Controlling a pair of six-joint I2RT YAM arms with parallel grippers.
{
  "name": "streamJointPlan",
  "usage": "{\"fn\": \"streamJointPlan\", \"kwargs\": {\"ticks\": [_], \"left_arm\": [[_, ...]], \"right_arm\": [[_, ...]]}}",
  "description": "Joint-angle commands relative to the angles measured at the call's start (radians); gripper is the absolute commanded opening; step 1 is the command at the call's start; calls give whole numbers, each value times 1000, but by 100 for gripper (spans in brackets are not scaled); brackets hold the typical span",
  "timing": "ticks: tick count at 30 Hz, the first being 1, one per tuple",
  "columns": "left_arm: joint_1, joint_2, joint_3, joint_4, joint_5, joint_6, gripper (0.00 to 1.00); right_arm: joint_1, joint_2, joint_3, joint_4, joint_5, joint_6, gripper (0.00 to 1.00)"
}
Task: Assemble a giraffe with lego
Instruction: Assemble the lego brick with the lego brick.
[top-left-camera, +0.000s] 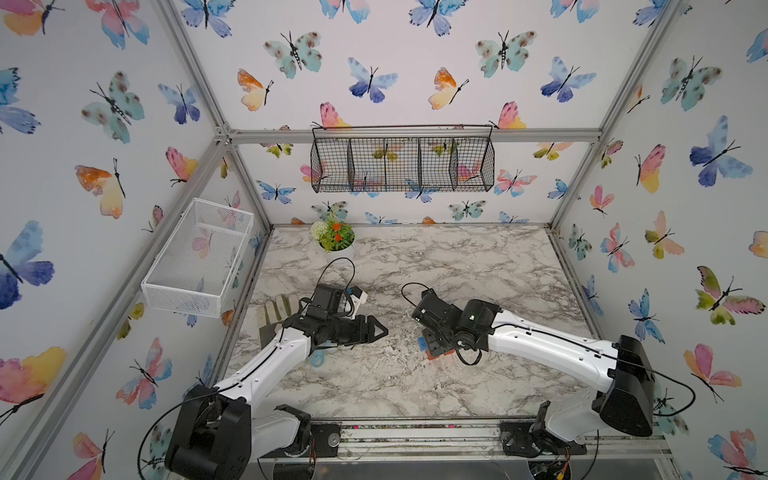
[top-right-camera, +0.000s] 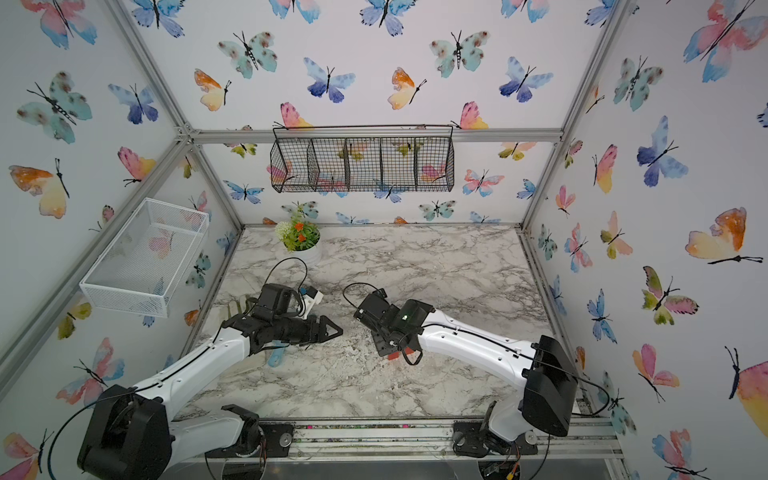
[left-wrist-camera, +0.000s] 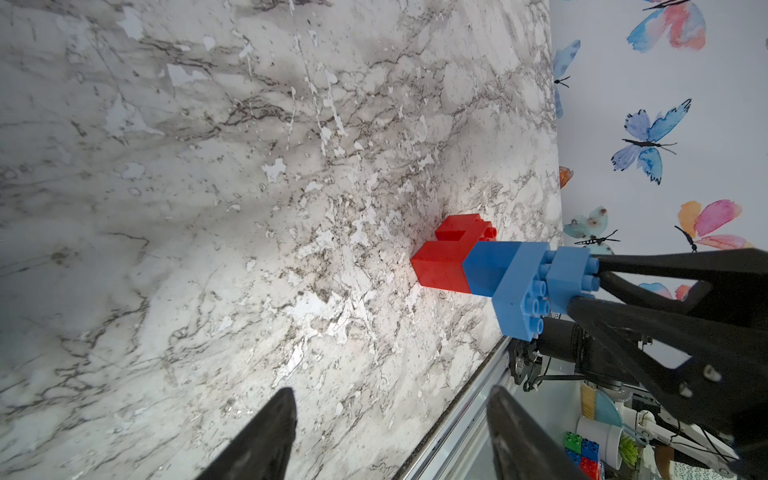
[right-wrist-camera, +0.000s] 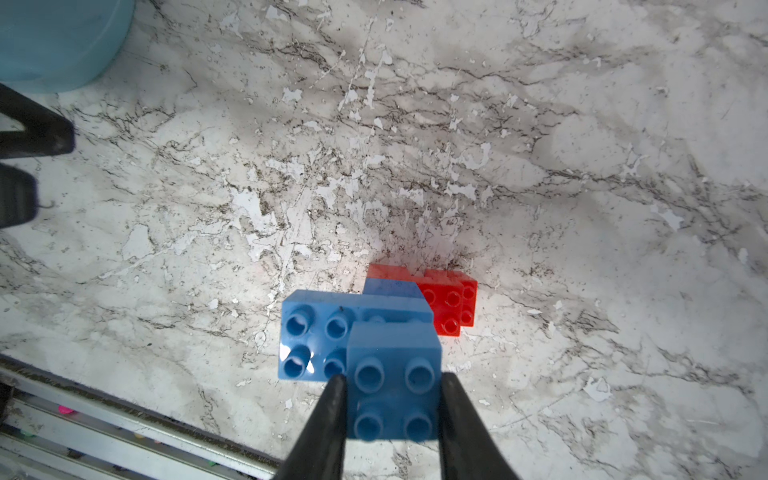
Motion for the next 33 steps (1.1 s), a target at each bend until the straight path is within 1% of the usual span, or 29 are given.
{"fn": "streamJointPlan", "kwargs": {"ticks": [1,8,20,26,33], "left_arm": [[-2,-6,-6,1,-10,11,72],[-2,-7,-6,2,-10,12,72],[-2,-6,-6,2,-8,12,72],[-2,-6,-6,2,-6,12,72],[-2,-13,-5,4,-5,11,72]], "right_arm": [[-6,-7,-6,-12,9,8,34],[-17,6,4,-14,12,16,34],[-26,23,21,-11,-21,18,34],[-29,66,59,-65,-30,55,34],[-31,75,48,-59,-40,72,34]]}}
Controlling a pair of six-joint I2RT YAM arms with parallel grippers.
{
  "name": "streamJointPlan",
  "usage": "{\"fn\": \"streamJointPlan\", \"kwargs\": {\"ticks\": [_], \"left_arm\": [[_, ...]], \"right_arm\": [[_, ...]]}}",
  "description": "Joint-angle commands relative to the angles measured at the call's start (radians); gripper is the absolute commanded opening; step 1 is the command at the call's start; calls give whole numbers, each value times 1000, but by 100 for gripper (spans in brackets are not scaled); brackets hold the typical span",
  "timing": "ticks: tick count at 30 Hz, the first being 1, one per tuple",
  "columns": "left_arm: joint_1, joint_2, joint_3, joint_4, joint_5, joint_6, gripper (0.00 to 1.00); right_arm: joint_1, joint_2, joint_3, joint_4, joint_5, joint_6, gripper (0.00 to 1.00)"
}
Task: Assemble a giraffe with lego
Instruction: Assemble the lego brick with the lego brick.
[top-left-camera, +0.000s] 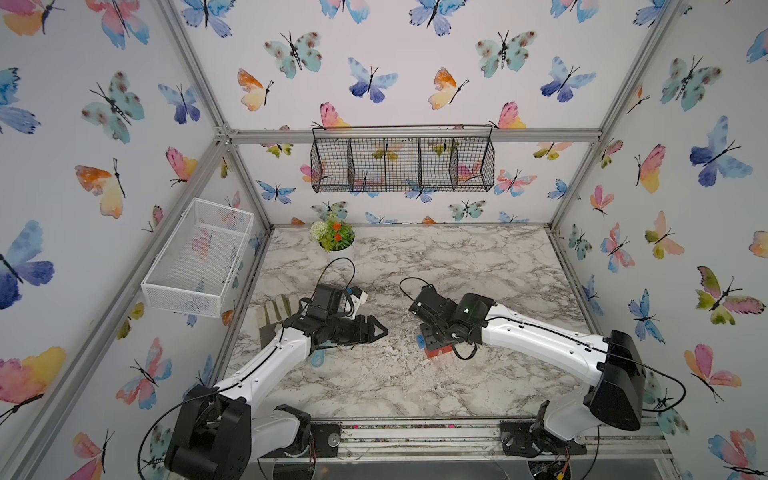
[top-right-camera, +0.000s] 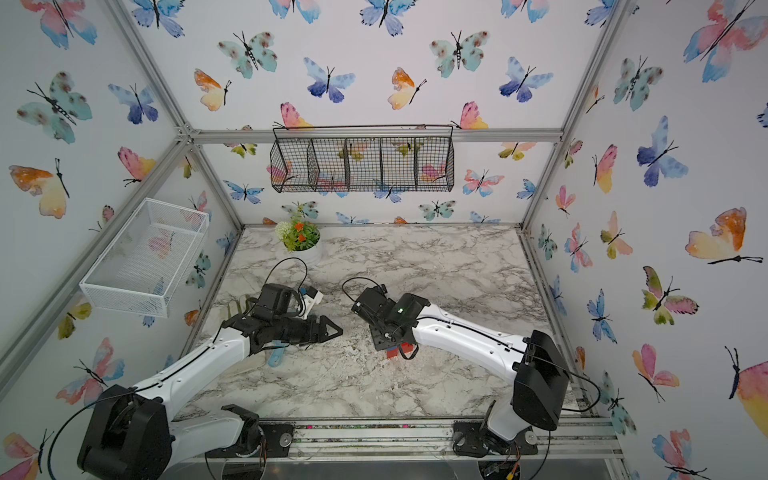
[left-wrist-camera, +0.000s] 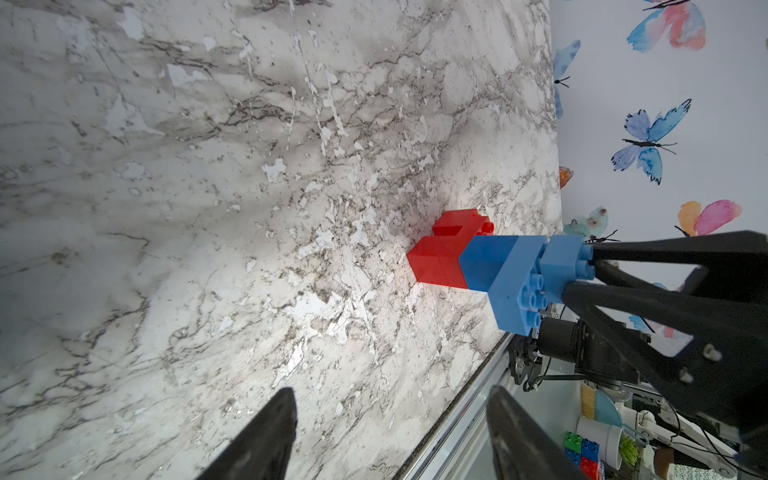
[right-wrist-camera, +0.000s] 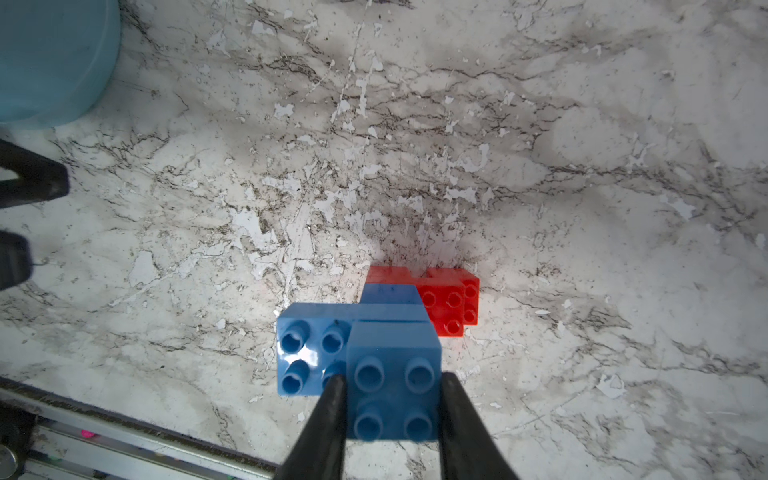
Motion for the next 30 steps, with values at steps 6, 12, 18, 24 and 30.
{"fn": "streamJointPlan", "kwargs": {"ticks": [6,12,18,24,30], "left_arm": [[-3,-14,-6,3,-2,13,72],[-2,-14,-6,5,-4,13,72],[-2,-14,-6,4,-5,12,72],[-2,-12,-6,4,-4,13,72],[-2,-13,-6,4,-4,13,72]], "right_arm": [[-5,28,-12,-73,-30,32,34],[-5,65,8,-128,-33,24,33],[-5,79,-8,-130,-58,19,33],[-5,98,-48,-124,-108,13,33],[-5,107,-63,-135,-122,4,33]]}}
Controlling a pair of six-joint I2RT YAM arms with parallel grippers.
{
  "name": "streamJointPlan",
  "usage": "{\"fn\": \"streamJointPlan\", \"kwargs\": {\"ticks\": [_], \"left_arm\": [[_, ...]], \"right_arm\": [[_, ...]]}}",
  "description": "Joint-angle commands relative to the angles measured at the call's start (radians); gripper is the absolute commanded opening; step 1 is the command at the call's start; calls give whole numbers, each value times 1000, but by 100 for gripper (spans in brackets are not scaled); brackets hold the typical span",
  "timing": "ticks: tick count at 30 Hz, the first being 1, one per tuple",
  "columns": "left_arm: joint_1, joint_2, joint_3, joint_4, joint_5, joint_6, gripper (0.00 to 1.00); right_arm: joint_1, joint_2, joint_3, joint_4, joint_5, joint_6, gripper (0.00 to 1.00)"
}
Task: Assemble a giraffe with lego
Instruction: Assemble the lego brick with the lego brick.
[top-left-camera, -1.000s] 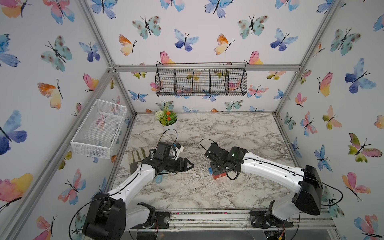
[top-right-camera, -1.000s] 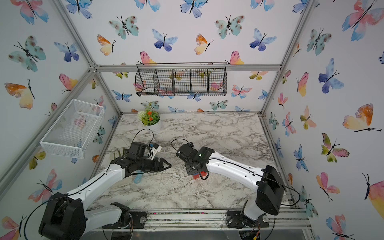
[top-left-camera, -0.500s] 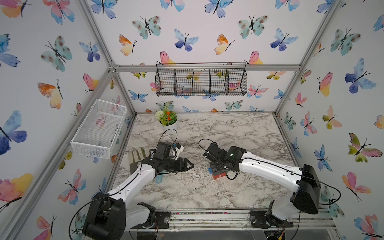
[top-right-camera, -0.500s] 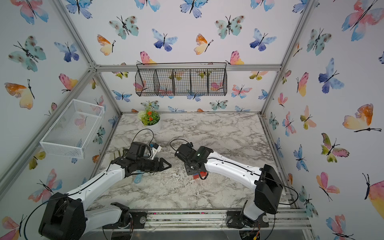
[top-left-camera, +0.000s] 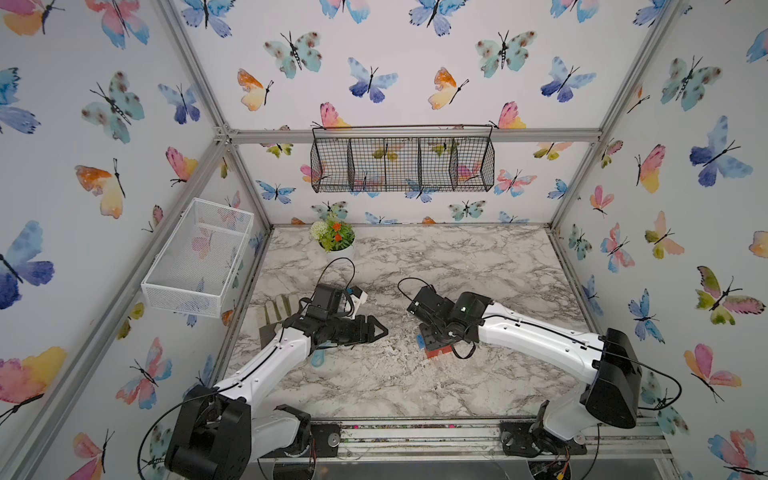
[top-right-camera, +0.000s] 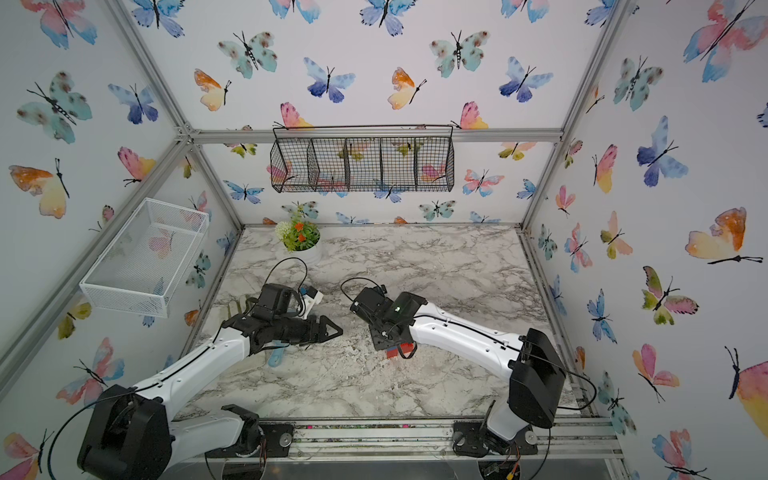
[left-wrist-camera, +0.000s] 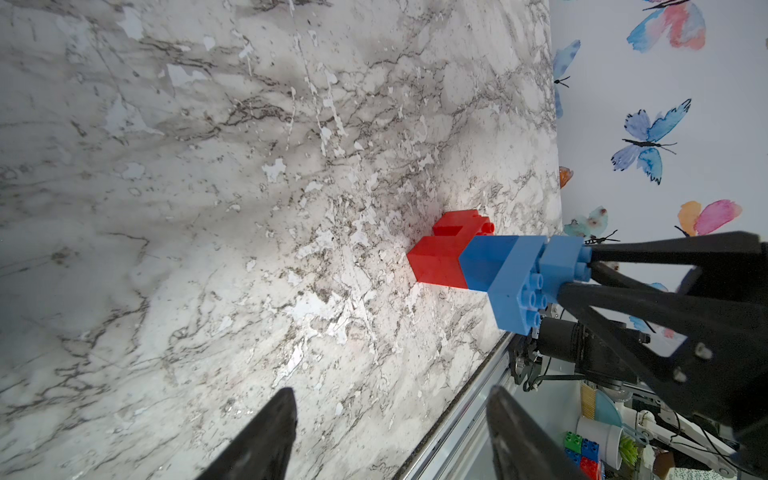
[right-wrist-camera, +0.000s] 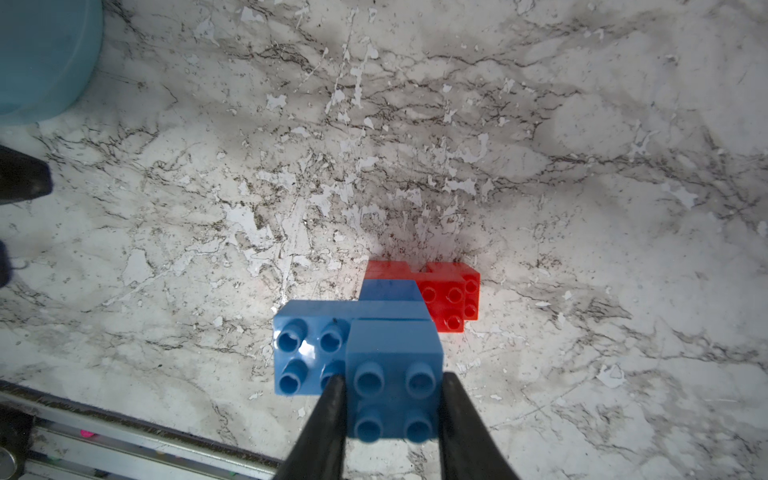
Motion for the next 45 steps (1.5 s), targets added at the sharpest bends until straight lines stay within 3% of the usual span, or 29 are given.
{"fn": "streamJointPlan", "kwargs": {"ticks": [1,11,25,38,45], "left_arm": [[-2,-14,-6,4,-4,13,72],[-1,-12,-8,5,-2,13,72],[-2,-16,-8,5,-1,13,72],[-2,-12,-8,3,0,13,72],[-3,-11,-7,4,-2,13,72]], "right_arm": [[-5,75,-80,-100,-96,-8,33],[-6,96,-84,-104,-122,-34,35],[-18,156,34,-192,-113,-108,35],[-23,175,-4,-179,-130,-130,35],[-31,127,29,-133,-77,-92,42]]}}
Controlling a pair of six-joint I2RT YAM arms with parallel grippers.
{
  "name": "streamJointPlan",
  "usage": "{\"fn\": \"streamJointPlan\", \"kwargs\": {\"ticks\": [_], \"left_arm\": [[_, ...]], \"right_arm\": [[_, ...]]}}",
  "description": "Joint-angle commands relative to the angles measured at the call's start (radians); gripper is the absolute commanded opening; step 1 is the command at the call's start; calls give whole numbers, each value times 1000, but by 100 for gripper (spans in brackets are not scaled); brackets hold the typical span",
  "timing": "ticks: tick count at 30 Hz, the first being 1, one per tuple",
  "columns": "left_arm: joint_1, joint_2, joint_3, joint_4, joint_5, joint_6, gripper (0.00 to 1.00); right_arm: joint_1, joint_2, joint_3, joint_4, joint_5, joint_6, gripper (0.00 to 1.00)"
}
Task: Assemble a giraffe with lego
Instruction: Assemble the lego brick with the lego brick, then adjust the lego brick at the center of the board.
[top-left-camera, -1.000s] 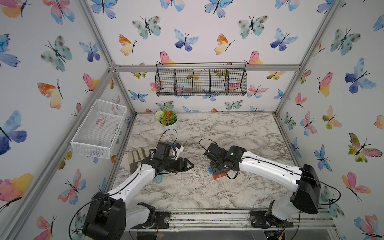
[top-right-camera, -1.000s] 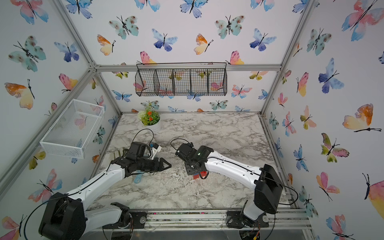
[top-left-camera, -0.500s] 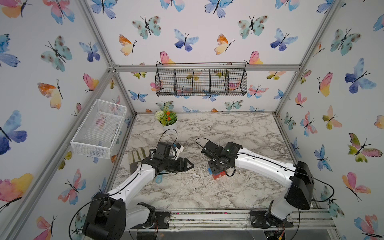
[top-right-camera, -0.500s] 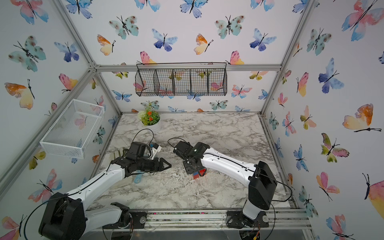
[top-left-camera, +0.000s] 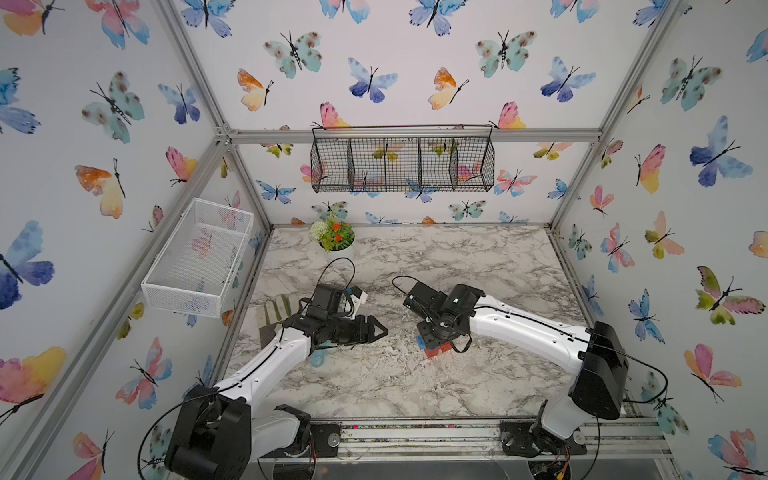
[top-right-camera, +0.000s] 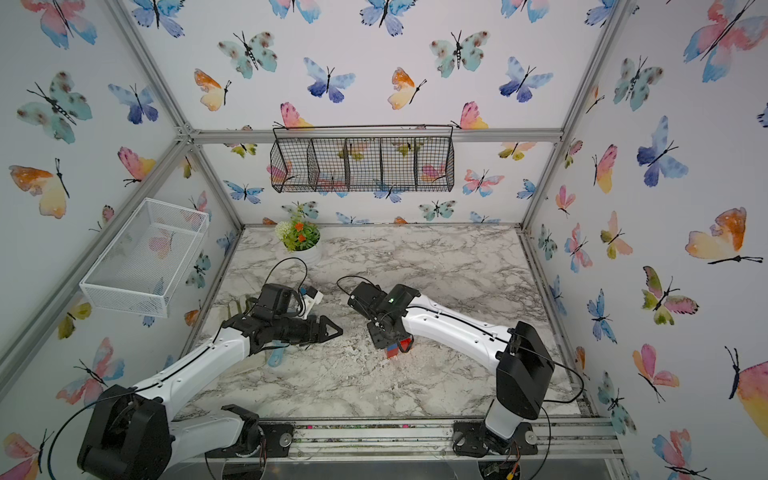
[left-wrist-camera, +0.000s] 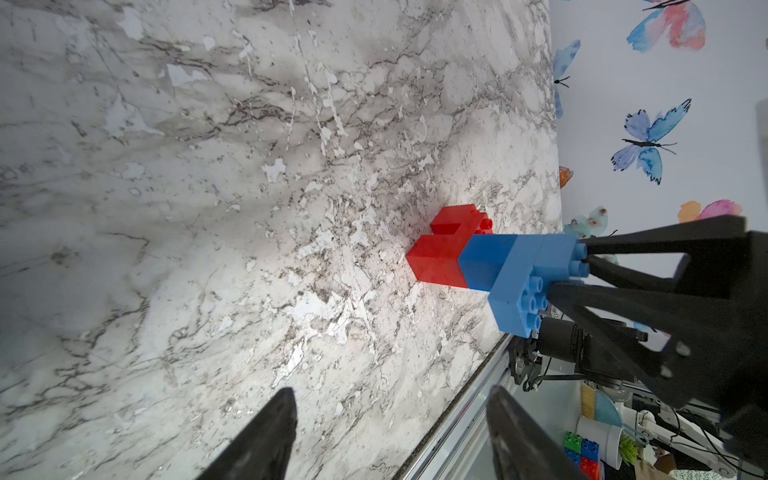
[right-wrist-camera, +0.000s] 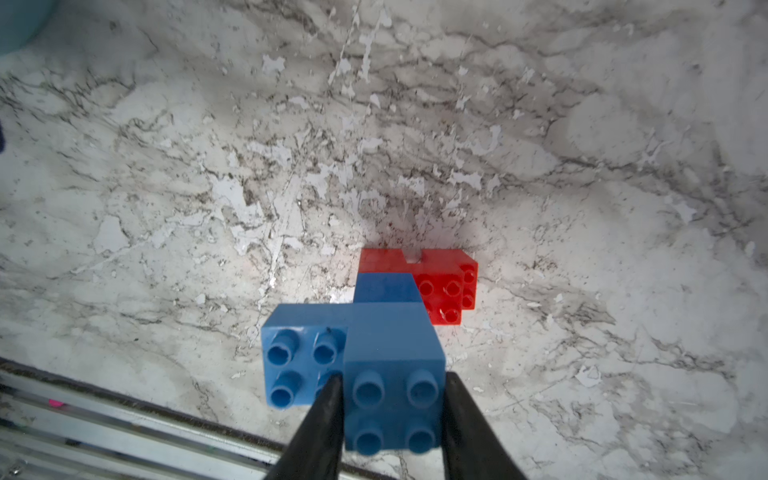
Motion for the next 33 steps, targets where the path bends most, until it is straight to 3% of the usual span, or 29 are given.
{"fn": "streamJointPlan", "kwargs": {"ticks": [1,13,18,33], "left_arm": [[-3,-10,-7,4,-2,13,72],[-2,-6,-6,2,-5,12,72],[-3,-4,-5,3,-8,11,72],[-3,-1,-6,0,-17,10,72]], "right_arm": [[-5,51,-44,-65,-24,19,43],[-20,-78,-31,-15,106,50,52],[-20,-146,-47,22,113,38,62],[-20,-490,-564,513,14,-58,66]]}}
